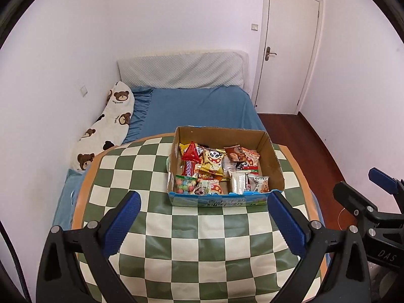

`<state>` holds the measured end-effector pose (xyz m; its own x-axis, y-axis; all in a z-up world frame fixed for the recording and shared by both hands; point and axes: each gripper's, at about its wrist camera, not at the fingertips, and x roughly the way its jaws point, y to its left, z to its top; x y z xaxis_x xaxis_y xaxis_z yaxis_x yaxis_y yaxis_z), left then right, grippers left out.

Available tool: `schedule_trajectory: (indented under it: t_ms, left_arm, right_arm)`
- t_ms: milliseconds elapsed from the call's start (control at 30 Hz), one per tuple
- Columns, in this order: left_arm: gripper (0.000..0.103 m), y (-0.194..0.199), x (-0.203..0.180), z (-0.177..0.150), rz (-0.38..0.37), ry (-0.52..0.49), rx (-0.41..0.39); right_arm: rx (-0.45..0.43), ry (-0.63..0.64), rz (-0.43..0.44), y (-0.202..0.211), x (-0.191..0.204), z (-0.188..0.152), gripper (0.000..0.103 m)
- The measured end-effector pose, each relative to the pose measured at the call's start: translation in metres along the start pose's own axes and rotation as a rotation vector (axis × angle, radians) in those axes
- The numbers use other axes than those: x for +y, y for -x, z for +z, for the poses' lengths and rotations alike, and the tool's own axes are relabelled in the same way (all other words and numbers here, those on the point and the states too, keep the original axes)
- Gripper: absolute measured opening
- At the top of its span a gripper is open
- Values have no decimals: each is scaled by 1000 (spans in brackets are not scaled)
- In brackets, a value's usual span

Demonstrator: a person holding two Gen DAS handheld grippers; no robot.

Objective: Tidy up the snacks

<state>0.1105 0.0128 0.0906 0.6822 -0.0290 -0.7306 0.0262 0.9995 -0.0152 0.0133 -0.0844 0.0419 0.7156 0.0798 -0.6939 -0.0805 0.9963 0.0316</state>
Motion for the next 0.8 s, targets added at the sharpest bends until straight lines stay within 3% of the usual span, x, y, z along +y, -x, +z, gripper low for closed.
schedule_trajectory:
  t_ms: [300,567,800]
  left_arm:
    - [103,-12,0,0,15,6,2]
    - [103,-48,-2,5,58,4,-2]
    - [103,-90,-2,11,84,13,40]
  right_arm:
    - [-10,3,-16,-10,-1,-2,103]
    - [20,-33,-53,-53,-15,-1,103]
    - [51,-50,-66,-92,-23,1,103]
